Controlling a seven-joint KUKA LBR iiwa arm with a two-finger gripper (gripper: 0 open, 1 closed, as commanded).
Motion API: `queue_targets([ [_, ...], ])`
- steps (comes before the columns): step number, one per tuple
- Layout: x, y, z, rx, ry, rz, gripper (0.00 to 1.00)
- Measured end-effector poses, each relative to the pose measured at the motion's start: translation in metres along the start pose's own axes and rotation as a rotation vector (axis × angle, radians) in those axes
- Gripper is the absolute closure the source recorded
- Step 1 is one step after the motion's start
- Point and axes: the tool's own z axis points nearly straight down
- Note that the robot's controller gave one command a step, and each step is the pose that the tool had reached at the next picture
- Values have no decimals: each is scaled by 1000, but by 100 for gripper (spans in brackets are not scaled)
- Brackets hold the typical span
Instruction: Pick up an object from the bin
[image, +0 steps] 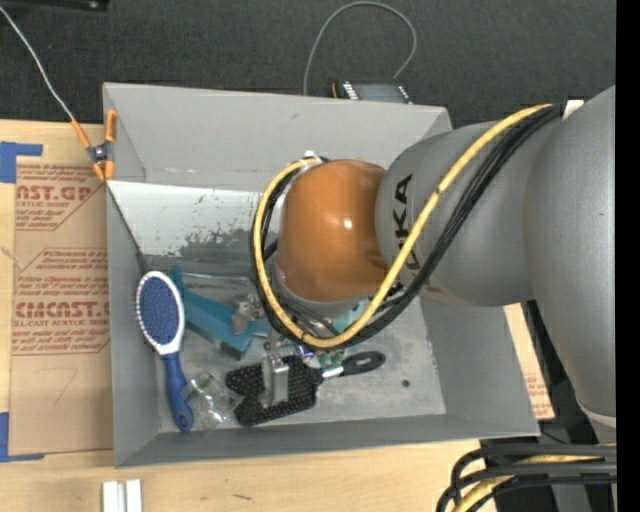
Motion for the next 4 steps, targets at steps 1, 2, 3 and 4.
queue_targets([
  [1,13,-32,23,0,1,-348,0],
  [2,13,-31,22,0,-1,-348,100],
  [3,13,-31,22,0,-1,-348,0],
  [4,-34,-29,-16,0,-7,-624,0],
])
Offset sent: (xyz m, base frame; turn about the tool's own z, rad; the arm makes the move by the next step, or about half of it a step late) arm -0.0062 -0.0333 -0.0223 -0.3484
